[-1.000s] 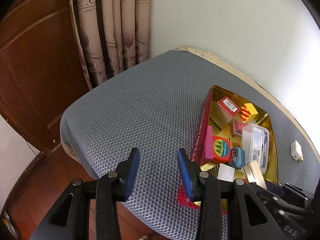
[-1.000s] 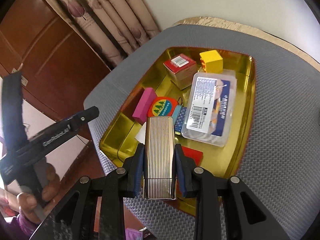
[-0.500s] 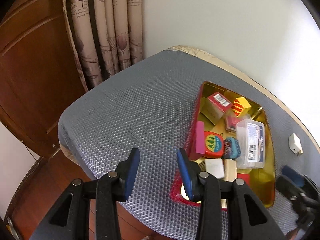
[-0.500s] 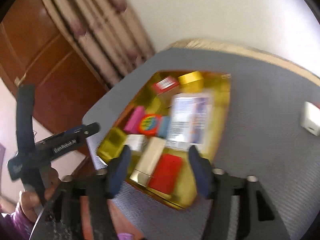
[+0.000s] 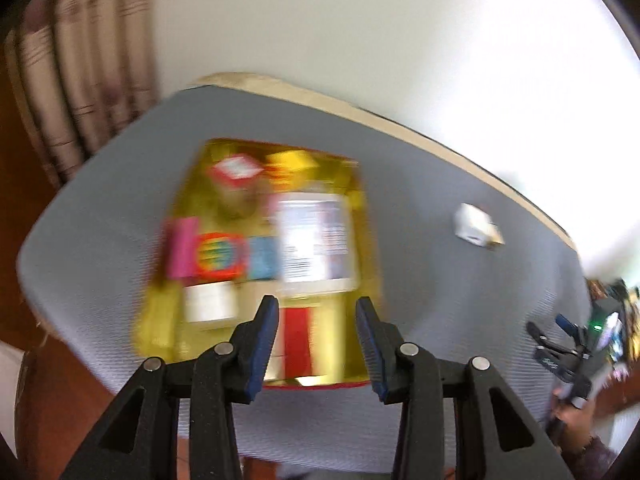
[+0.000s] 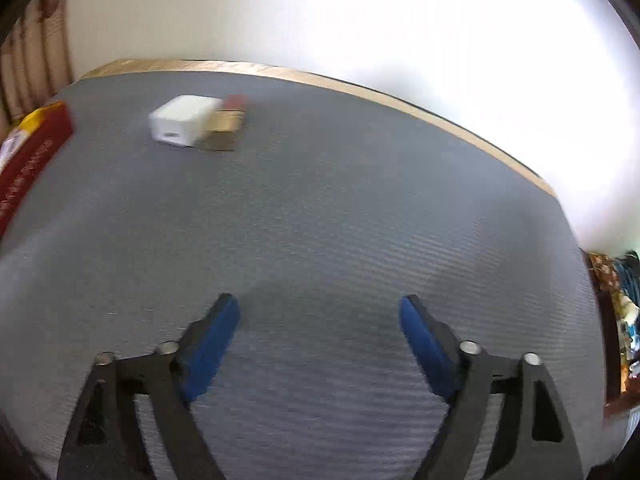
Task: Organize rigid objects
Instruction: 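Lower the gold box into the tin and open the right tool, then move the left tool to the white charger plug and grasp it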
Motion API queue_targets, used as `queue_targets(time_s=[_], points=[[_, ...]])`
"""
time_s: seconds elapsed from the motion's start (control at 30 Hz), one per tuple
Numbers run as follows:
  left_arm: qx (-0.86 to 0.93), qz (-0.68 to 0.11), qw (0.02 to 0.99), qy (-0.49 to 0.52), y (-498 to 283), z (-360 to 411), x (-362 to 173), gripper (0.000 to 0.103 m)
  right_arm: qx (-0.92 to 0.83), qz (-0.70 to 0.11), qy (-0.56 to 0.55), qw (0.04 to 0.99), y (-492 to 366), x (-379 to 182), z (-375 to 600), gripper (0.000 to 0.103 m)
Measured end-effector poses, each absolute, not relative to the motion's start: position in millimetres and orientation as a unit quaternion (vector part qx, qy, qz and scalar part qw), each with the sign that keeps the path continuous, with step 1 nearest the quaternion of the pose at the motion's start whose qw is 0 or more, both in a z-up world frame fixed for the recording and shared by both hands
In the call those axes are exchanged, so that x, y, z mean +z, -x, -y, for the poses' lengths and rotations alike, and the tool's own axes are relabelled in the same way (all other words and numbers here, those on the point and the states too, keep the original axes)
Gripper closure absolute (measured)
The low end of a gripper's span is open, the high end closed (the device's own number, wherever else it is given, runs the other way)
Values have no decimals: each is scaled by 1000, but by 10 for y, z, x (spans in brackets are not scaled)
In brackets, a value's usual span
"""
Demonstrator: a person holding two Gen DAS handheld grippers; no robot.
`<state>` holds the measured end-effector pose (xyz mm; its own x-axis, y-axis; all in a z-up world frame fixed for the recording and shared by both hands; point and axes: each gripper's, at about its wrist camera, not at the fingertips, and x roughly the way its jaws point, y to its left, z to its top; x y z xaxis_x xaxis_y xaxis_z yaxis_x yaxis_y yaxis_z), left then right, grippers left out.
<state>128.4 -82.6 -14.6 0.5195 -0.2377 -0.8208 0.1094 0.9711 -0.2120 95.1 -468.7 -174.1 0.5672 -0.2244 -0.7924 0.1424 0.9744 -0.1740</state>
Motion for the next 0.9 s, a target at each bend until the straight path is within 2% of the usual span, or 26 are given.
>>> queue_targets(time_s=[0.23,0.43,0.6,0.9], points=[[-218,-483,848,2,-1759,2113,-81,59,-102,-440,-15,892,-871,-1761,5051,7],[-258,-494,827,-81,-2257,3027,-343,59,-71,-433,-48,897,-818,-1735,5163,6],[-252,-519,811,-101,-2598,3426,-577,59,-50,-425,-71,901,-716,-1706,5325,6],[-247,-549,792,-101,-2875,3551,-730,59,-30,-421,-82,903,-639,-1677,5232,6]])
